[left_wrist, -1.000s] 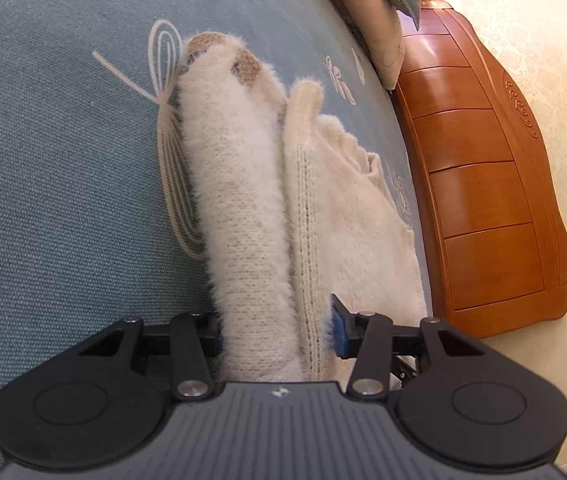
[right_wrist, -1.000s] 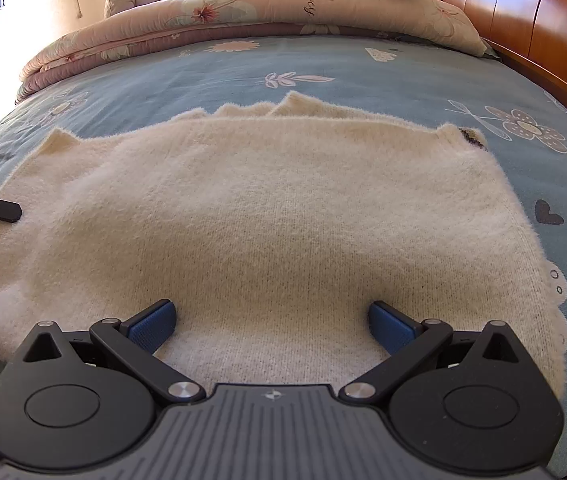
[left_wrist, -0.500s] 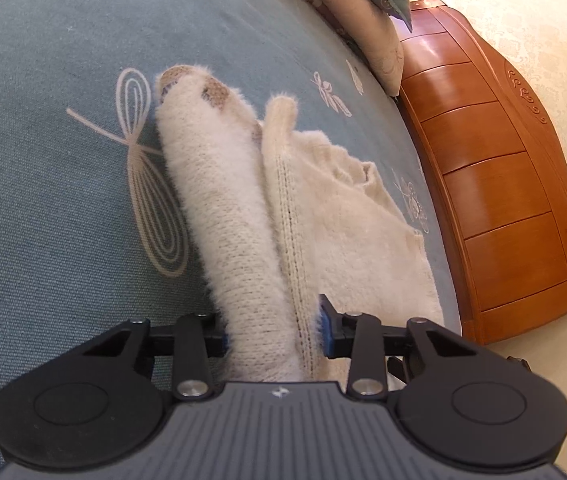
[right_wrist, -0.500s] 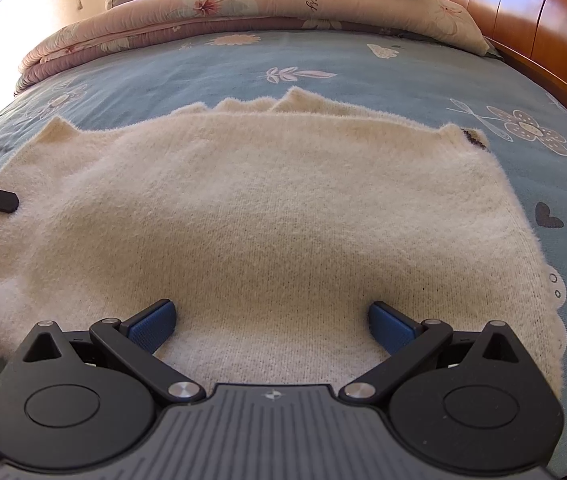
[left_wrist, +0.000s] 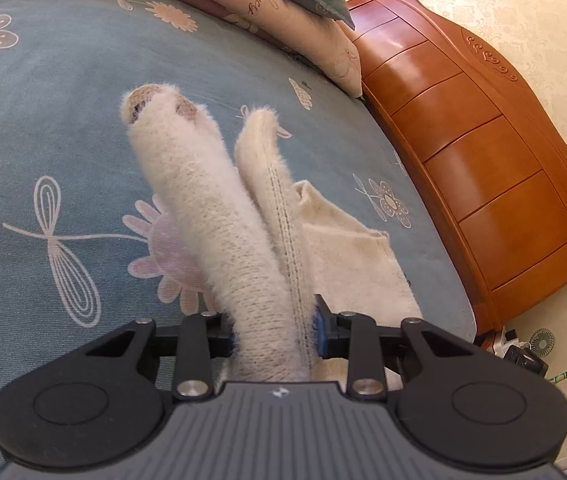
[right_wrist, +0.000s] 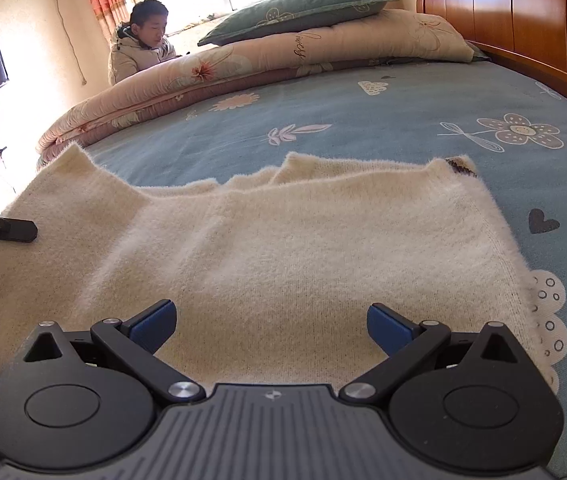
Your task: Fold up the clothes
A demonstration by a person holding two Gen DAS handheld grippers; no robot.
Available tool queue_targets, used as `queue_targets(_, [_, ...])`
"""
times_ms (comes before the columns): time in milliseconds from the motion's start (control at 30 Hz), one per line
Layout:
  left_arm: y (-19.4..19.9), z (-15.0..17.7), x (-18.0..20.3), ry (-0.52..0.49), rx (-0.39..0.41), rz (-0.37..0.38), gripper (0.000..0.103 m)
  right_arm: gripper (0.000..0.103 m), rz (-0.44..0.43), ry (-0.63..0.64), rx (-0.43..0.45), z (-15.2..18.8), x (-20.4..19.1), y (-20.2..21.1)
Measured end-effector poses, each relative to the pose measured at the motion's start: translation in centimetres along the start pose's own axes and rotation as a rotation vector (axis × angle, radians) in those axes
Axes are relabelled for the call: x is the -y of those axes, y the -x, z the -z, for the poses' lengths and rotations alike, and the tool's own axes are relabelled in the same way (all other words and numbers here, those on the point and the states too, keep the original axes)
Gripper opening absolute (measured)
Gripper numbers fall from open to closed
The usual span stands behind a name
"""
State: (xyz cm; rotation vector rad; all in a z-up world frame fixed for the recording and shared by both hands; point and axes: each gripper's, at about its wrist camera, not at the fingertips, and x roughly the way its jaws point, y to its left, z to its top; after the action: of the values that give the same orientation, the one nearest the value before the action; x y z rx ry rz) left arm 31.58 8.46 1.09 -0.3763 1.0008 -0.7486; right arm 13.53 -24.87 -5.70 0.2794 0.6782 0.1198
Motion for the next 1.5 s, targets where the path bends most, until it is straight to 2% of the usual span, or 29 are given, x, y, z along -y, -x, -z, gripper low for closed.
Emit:
queue_targets(100, [0.5, -0.3, 2.0, -0.043, -0.003, -0.012, 0.031, 0.102, -0.098, 0.023, 0.022, 0.0, -0.7, 0.4])
queue_targets(200, [0.6, -0.5, 3.3, -0.048, -0.001, -0.021, 0.031, 0.101, -0.223, 0.114, 0.051, 0.1, -2.7, 1.0])
queue_targets(300, [0.7, -0.6, 4.7, -0.065, -0.003, -0.031, 0.031, 0.101, -0.286, 0.227, 0.089, 0.4, -5.3, 1.4])
queue_targets(333, [0.7, -0.6, 5.0, -0.073, -0.005, -0.032, 0.031, 0.099, -0.284, 0.248, 0.099, 0.4, -5.8, 1.4])
queue_targets(467, [0.8, -0.6, 5.9, -0.083, -0.01, -0.042, 0.031, 0.067, -0.164, 0.151, 0.11, -1.4, -4.2, -0.4])
queue_targets(533, [0.7, -0.6, 6.1, -0.076, -0.01, -0.04, 0.031, 0.06, -0.075, 0.129, 0.085, -2.2, -3.1, -2.0])
queue_targets(633, [0.5, -0.6, 6.2, -0.071, -0.009, -0.032, 0.031, 0.045, -0.07, 0.113, 0.001, -2.3, -2.5, -5.4])
queue_targets(733, [0.1, -0.5, 6.4, -0.069, -0.019, -0.028, 0.031, 0.044, -0.028, 0.139, -0.024, -1.7, -2.8, -7.5])
queue_targets(833, [-0.3, -0.7, 6.6, -0.056, -0.016, -0.017, 0.031, 0.043, -0.021, 0.143, -0.028, -2.0, -3.1, -7.0])
queue_targets(933, [-0.6, -0.7, 7.1, -0.051, -0.016, -0.009, 0.031, 0.043, -0.085, 0.088, 0.001, -2.2, -2.6, -5.4])
queue_targets(1000, [-1.1, -0.8, 7.5, -0.044, -0.023, 0.0, 0.03, 0.044, -0.164, 0.045, 0.016, -2.2, -2.4, -4.6])
queue_targets(1133, [-2.5, -0.4, 9.0, -0.059, -0.049, 0.008, 0.03, 0.044, -0.292, 0.055, 0.059, -3.0, -3.9, -3.4])
queue_targets(1233, [-3.4, -0.5, 10.4, -0.073, -0.059, -0.005, 0.03, 0.043, -0.268, 0.08, 0.083, -3.7, -4.5, -2.8])
queue_targets(1500, [-6.6, -0.7, 15.4, -0.144, -0.099, -0.026, 0.031, 0.043, -0.258, 0.035, 0.125, -5.0, -1.1, -0.6])
